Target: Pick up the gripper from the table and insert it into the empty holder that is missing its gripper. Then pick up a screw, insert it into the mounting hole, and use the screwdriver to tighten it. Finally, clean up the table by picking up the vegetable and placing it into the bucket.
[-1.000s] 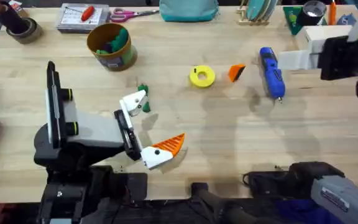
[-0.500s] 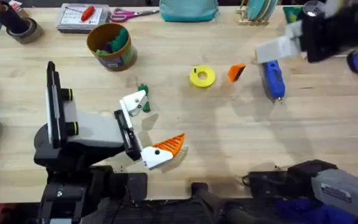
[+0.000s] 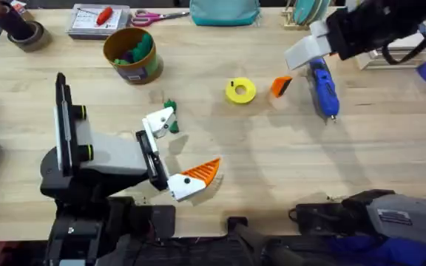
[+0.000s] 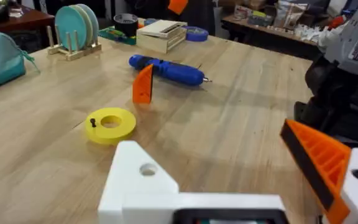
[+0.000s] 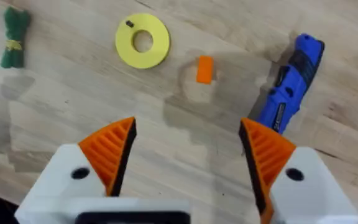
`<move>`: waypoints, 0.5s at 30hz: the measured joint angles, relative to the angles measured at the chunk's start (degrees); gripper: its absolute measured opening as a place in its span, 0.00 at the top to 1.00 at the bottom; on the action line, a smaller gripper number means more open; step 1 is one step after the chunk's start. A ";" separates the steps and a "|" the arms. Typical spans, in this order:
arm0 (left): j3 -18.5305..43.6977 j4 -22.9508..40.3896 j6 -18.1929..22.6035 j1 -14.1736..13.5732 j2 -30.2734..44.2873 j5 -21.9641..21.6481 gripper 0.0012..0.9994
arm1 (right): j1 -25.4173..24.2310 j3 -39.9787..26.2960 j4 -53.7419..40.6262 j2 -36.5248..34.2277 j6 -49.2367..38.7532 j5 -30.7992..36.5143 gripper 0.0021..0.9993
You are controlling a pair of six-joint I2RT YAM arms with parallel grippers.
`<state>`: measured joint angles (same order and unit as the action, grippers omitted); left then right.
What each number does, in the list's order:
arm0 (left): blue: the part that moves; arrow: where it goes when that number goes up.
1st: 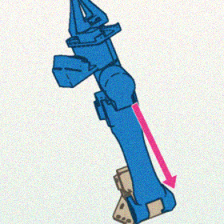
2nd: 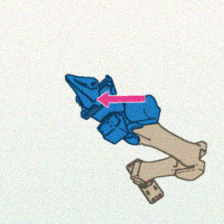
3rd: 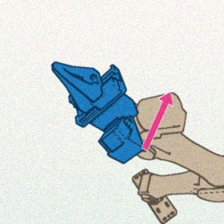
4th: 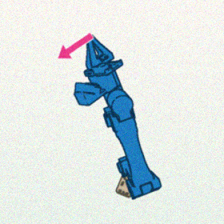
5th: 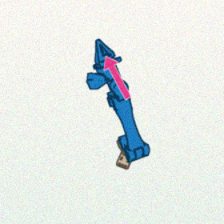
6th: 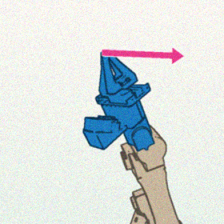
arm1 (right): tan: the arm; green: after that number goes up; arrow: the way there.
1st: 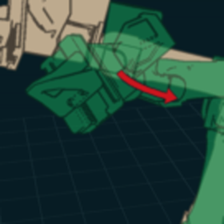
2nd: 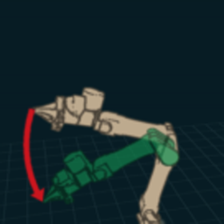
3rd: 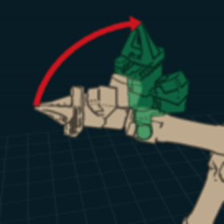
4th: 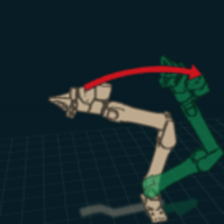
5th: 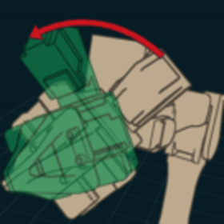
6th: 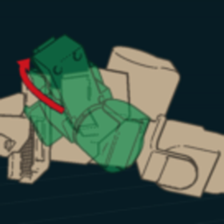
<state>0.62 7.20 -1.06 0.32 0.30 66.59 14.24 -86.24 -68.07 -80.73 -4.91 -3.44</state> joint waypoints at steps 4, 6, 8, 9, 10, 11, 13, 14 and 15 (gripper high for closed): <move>0.00 0.00 0.00 0.00 0.02 0.00 0.01 | -0.05 0.00 -2.28 -0.55 0.00 1.07 0.00; 0.00 0.01 0.00 0.00 0.00 0.00 0.01 | -0.48 0.00 -2.83 -0.55 0.01 1.21 0.00; 0.00 0.00 0.00 0.00 0.00 0.00 0.01 | -1.32 0.00 -2.91 -0.53 0.09 1.27 0.00; 0.00 0.00 0.00 0.00 0.00 0.00 0.01 | -1.88 0.00 -2.98 -0.54 0.22 1.28 0.00; 0.00 0.00 0.00 0.00 0.00 0.00 0.01 | -2.35 0.00 -3.08 -0.55 0.40 1.37 0.00; 0.00 0.02 0.00 0.00 0.00 0.00 0.01 | -2.72 0.00 -3.11 -0.55 0.47 1.54 0.00; 0.00 0.01 0.00 0.00 0.00 0.00 0.01 | -2.95 0.00 -3.11 -0.55 0.63 1.79 0.00; 0.00 0.00 0.00 0.00 0.02 0.00 0.01 | -2.95 0.02 -3.03 -0.55 0.64 1.88 0.00; 0.00 0.01 0.00 0.00 0.01 0.00 0.01 | -2.95 0.07 -2.75 -0.55 0.69 1.90 0.00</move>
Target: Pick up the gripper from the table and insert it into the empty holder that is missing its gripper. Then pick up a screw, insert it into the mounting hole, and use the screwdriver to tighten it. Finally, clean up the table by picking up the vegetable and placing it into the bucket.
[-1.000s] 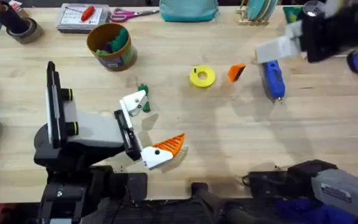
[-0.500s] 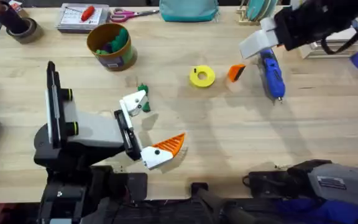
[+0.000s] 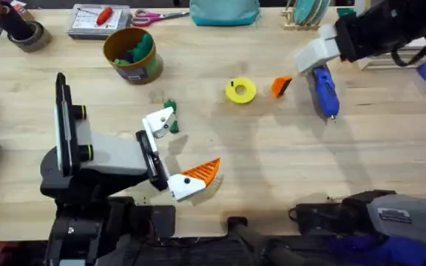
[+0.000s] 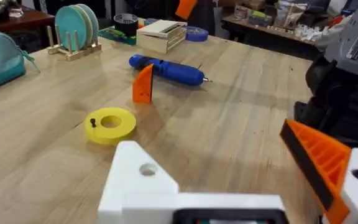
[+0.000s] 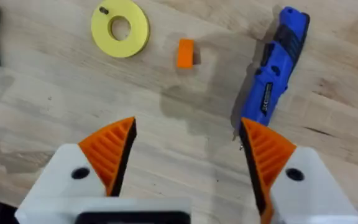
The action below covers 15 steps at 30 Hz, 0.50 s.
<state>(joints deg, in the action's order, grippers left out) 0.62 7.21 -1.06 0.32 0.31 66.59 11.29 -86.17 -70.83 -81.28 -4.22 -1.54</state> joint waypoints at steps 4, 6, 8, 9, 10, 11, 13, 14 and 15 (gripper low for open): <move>0.00 0.00 0.00 0.00 -0.01 0.00 0.01 | 0.00 1.20 1.83 0.00 0.92 -0.22 0.00; 0.00 0.01 0.00 0.00 -0.01 0.00 0.01 | 0.00 2.41 2.37 0.00 1.28 -0.24 0.00; 0.00 0.00 0.00 0.00 -0.01 0.00 0.01 | 0.00 3.92 3.10 0.00 1.46 -0.24 0.00; 0.00 -0.01 0.00 0.00 -0.01 0.00 0.01 | 0.00 4.72 3.47 0.00 1.48 -0.24 0.00; 0.00 -0.01 0.00 0.00 0.00 0.00 0.01 | 0.00 5.80 3.85 0.00 1.50 -0.24 0.00; 0.00 -0.01 0.00 0.00 -0.01 0.00 0.01 | 0.00 6.68 4.07 0.00 1.50 -0.24 0.00; 0.00 0.01 0.00 0.00 -0.01 0.00 0.01 | 0.06 8.65 4.81 0.00 1.64 -0.24 0.00; 0.00 0.00 0.00 0.00 0.00 0.00 0.01 | 0.08 9.60 5.34 0.00 1.68 -0.24 0.00; 0.00 0.01 0.00 0.00 -0.01 -0.01 0.01 | 0.15 10.49 5.89 0.00 1.69 -0.22 0.00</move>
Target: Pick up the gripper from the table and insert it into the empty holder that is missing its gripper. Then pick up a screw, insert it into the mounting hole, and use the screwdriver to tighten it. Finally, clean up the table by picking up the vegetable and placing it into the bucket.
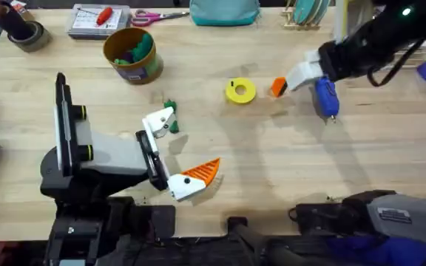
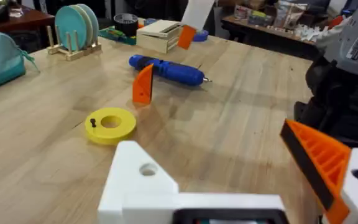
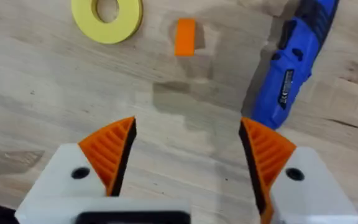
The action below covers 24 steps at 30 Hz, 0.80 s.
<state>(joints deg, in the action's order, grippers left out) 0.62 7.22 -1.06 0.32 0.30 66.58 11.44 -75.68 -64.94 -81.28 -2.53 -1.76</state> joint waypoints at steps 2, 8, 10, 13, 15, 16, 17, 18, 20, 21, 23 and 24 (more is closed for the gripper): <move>0.00 -0.02 0.00 0.00 0.02 0.01 0.01 | 0.24 1.35 0.82 0.00 0.01 -0.02 0.00; 0.00 -0.01 0.00 0.00 0.02 0.01 0.01 | 1.88 2.27 3.77 -1.07 0.01 -0.02 0.00; 0.00 0.00 0.00 0.00 0.00 0.01 0.01 | 2.24 2.27 4.63 -2.19 0.23 -0.02 0.00; 0.00 -0.01 0.00 0.00 0.00 0.01 0.01 | 2.34 2.29 6.58 -4.08 0.91 -0.02 0.00; 0.00 -0.02 0.00 0.00 0.02 0.01 0.01 | 2.34 2.29 7.12 -4.95 1.11 0.01 0.00; 0.00 -0.02 0.00 0.00 0.02 0.01 0.01 | 2.34 2.29 7.22 -5.26 1.27 0.01 0.00; 0.00 0.01 0.00 0.00 0.00 0.01 0.01 | 2.34 2.29 7.25 -5.51 1.28 0.01 0.00; 0.00 0.00 0.00 0.00 0.00 -0.02 0.01 | 2.34 2.29 7.32 -5.77 1.29 0.01 0.00; 0.00 0.00 0.00 0.00 0.00 0.01 0.01 | 2.34 2.27 7.29 -6.46 1.29 0.01 0.00; 0.00 -0.02 0.00 0.00 0.01 0.01 0.01 | 2.34 2.25 7.17 -6.90 1.29 0.01 0.00; 0.00 -0.02 0.00 0.00 0.00 0.01 0.01 | 2.34 1.86 6.80 -8.29 1.31 0.01 0.00; 0.00 0.01 0.00 0.00 0.00 0.01 0.01 | 2.37 1.53 6.68 -9.08 1.32 0.01 0.00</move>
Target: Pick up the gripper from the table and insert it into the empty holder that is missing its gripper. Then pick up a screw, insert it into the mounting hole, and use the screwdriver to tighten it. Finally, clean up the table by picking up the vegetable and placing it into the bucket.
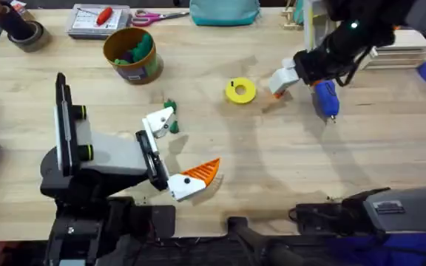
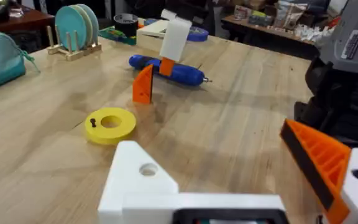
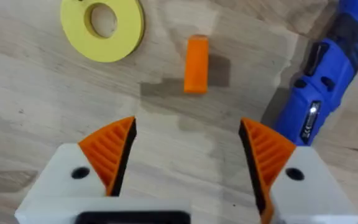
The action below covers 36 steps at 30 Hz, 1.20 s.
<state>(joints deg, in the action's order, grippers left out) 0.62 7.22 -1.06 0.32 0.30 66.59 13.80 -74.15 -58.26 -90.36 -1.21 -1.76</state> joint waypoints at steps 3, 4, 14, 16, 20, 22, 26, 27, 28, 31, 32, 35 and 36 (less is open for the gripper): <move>0.00 -0.02 0.00 0.00 0.00 0.00 0.01 | 0.17 -1.60 -0.04 -2.28 0.00 0.00 0.00; 0.00 0.00 0.00 0.00 0.00 0.00 0.01 | 0.28 -2.32 -0.03 -2.94 0.00 0.00 0.00; 0.00 0.00 0.00 0.00 0.01 0.00 0.01 | 0.46 -5.73 0.47 -5.61 0.17 0.00 0.00; 0.00 0.00 0.00 0.00 0.00 -0.02 0.01 | 0.46 -5.73 0.81 -6.56 0.20 0.00 0.00; 0.00 0.00 0.00 0.00 0.00 0.00 0.01 | 0.46 -5.73 2.61 -8.53 0.18 0.00 0.02; 0.00 -0.02 0.00 0.00 0.02 0.00 0.01 | 0.46 -5.73 3.00 -8.94 0.20 0.00 0.04; 0.00 0.00 0.00 0.00 0.00 0.00 0.01 | 0.46 -5.73 3.46 -9.13 0.22 0.00 0.05; 0.00 -0.02 0.00 0.00 0.02 0.00 0.01 | 0.46 -5.73 3.55 -9.20 0.23 0.00 0.06; 0.00 -0.02 0.00 0.00 0.00 -0.01 0.01 | 0.46 -5.73 3.68 -9.33 0.24 0.00 0.07; 0.00 -0.01 0.00 0.00 0.00 -0.01 0.01 | 0.46 -5.73 4.06 -10.30 0.39 0.00 0.09; 0.00 0.00 0.00 0.00 0.02 0.00 0.01 | 0.46 -5.73 4.06 -10.70 0.39 0.00 0.10; 0.00 -0.02 0.00 0.00 0.02 -0.02 0.01 | 0.46 -5.73 4.09 -12.00 0.39 0.00 0.13; 0.00 -0.02 0.00 0.00 0.00 -0.02 0.01 | 0.46 -5.73 4.09 -12.30 0.41 0.00 0.15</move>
<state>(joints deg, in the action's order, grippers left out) 0.62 7.20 -1.06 0.32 0.30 66.57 14.26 -79.88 -54.17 -102.66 -0.80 -1.76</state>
